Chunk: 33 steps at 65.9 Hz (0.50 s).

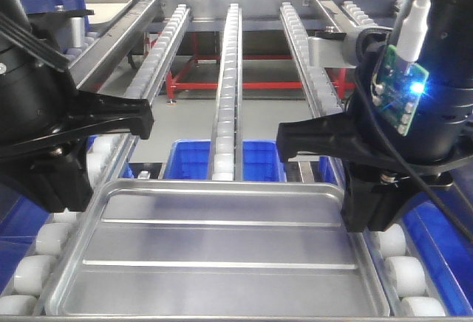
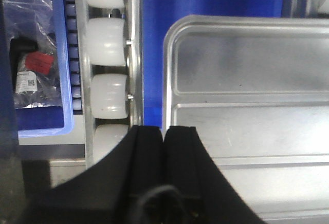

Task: Grab silver tray and stack on right shelf
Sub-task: 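Lower both grippers onto the near corners of the silver tray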

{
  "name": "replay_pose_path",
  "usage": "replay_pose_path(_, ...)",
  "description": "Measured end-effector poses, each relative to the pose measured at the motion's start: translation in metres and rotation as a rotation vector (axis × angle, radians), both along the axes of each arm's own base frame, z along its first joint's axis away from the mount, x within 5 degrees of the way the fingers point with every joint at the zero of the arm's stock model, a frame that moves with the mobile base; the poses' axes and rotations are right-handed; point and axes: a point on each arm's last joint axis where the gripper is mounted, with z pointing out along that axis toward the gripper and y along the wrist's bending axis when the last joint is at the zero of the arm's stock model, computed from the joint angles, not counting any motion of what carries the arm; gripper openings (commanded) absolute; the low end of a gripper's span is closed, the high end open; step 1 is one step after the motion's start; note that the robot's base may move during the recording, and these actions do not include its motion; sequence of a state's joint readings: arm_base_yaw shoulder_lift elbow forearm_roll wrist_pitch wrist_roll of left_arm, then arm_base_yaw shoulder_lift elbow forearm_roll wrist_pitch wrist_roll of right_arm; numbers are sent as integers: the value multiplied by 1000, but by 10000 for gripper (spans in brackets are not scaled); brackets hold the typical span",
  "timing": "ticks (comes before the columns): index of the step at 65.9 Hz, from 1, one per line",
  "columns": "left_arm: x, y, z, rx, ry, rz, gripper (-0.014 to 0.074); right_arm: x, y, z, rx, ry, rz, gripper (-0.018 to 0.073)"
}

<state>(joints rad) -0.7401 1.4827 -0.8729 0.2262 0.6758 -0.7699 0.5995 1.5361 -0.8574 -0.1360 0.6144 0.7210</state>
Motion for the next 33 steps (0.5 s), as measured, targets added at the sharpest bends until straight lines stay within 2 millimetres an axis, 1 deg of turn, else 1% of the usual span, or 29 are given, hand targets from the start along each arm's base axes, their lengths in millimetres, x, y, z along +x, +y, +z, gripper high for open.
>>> replay_pose_path(7,0,0,0,3,3,1,-85,0,0,0,-1,1,0,63)
replay_pose_path(11,0,0,0,5,4,1,-45,0,0,0,-2,3,-3,102)
replay_pose_path(13,0,0,0,5,4,1,15,0,0,0,-2,3,-3,126)
replay_pose_path(14,0,1,0,6,5,2,30,0,0,0,-2,3,-3,145)
replay_pose_path(16,0,0,-1,7,6,2,96,0,0,0,-3,5,-3,198)
replay_pose_path(19,0,0,-2,10,12,2,229,0,0,0,-3,5,-3,290)
replay_pose_path(21,0,0,-3,10,15,3,291,0,0,0,-3,5,-3,330)
replay_pose_path(22,1,-1,-4,10,15,2,309,0,0,0,-2,5,-5,347)
replay_pose_path(24,1,-2,-5,4,13,2,330,0,0,-1,-2,7,-7,374)
replay_pose_path(26,2,-3,-6,0,12,1,332,0,0,-2,-5,10,-7,394)
replay_pose_path(33,4,-5,-9,-1,11,-4,298,2,1,-10,-20,34,-9,395)
